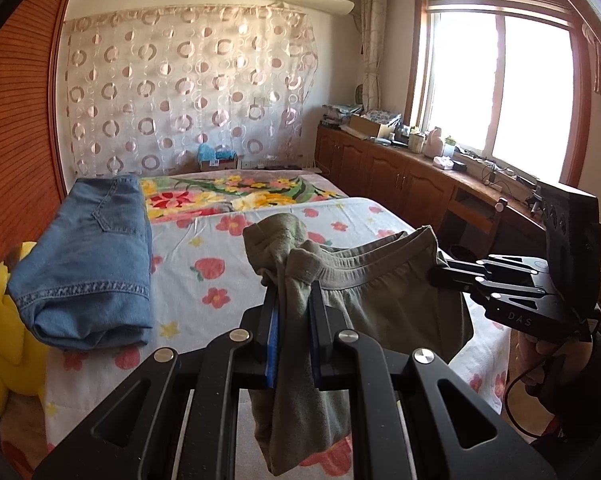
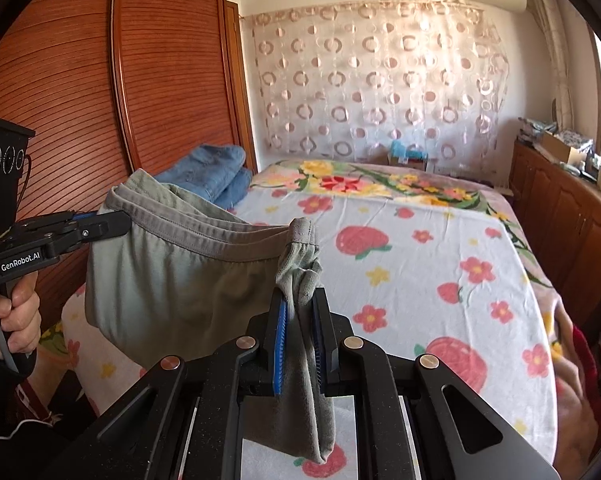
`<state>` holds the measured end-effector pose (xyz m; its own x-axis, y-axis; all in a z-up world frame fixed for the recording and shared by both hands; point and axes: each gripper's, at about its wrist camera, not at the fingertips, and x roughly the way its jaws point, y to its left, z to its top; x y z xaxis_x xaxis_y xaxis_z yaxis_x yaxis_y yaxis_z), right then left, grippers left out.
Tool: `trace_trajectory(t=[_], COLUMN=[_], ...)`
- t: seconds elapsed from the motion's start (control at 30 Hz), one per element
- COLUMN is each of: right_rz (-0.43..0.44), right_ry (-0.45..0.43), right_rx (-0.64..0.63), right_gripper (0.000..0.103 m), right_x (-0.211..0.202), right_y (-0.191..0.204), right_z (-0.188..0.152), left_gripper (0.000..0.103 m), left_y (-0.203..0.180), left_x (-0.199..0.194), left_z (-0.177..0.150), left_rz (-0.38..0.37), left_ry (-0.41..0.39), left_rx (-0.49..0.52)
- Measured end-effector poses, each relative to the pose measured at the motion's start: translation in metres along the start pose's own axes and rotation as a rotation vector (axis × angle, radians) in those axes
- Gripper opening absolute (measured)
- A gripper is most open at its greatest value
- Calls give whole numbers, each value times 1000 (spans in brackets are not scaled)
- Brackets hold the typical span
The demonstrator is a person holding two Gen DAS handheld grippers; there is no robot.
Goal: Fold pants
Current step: 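Grasp the shorts with the left gripper and lift them while the right gripper lifts too, then carry the folded grey-green shorts with both grippers toward the blue jeans stack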
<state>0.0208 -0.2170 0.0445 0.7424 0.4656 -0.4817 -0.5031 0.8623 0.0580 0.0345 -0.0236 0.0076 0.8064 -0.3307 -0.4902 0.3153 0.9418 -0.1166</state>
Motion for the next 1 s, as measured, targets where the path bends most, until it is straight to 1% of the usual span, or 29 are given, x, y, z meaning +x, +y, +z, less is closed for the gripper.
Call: trace_trajectory(t=[0.13, 0.33, 0.47, 0.7, 1.0], right_rz=[-3, -6, -7, -2, 23], right_ry=[-24, -52, -53, -33, 13], right_rx=[-13, -26, -33, -47, -59], right_gripper=[12, 12, 12, 12, 12], right_x=[-9, -12, -9, 9, 51], right_y=[1, -2, -5, -9, -10], right_z=[3, 4, 4, 9, 27], left_gripper=[13, 13, 13, 13, 13], left_y=[-3, -7, -5, 6, 24], left_x=[-4, -5, -1, 17, 36], left_z=[6, 14, 15, 15, 13], left_rz=[-5, -7, -10, -4, 23], left_ry=[-17, -40, -37, -9, 27], left_rx=[12, 29, 25, 13, -20])
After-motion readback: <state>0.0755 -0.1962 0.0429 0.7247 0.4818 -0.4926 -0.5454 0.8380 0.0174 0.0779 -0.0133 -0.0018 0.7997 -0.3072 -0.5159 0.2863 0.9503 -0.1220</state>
